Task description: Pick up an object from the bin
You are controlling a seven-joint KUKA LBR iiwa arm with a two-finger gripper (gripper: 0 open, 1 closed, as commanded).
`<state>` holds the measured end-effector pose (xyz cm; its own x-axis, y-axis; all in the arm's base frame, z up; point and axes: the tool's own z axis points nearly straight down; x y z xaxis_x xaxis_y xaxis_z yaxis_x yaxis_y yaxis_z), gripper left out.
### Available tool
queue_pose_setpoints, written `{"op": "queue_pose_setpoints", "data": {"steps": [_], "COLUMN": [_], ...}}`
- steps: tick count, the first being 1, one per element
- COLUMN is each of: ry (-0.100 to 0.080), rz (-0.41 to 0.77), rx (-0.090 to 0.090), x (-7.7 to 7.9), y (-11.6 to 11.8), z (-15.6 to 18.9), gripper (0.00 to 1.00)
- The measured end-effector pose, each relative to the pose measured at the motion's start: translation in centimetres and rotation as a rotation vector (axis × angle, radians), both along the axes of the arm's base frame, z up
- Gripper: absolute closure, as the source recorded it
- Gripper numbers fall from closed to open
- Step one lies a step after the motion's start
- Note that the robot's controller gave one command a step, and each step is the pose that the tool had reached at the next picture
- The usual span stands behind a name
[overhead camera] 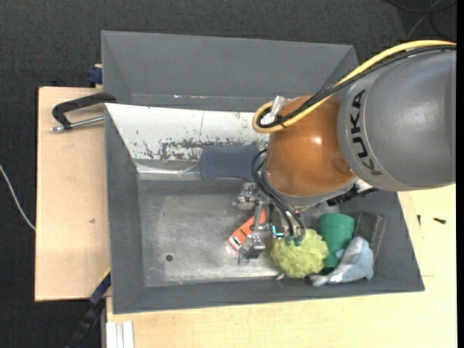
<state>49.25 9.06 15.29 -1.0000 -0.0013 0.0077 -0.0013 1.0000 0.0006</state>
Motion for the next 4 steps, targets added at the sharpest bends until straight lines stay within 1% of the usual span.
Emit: {"op": "queue_pose_setpoints", "data": {"steps": [1,2,3,4], "ry": [-0.008,-0.016,-0.008,-0.022], "rz": [-0.001,0.082,0.355,0.44], "rx": [0.001,0.003,0.001,0.003], "x": [0.2,0.5,1.2,3.5], "y": [0.0,-1.3,-3.6,-3.2], "z": [0.4,-2.1,-6.7,-7.8], "gripper": [0.0,0.0,0.0,1.0]}}
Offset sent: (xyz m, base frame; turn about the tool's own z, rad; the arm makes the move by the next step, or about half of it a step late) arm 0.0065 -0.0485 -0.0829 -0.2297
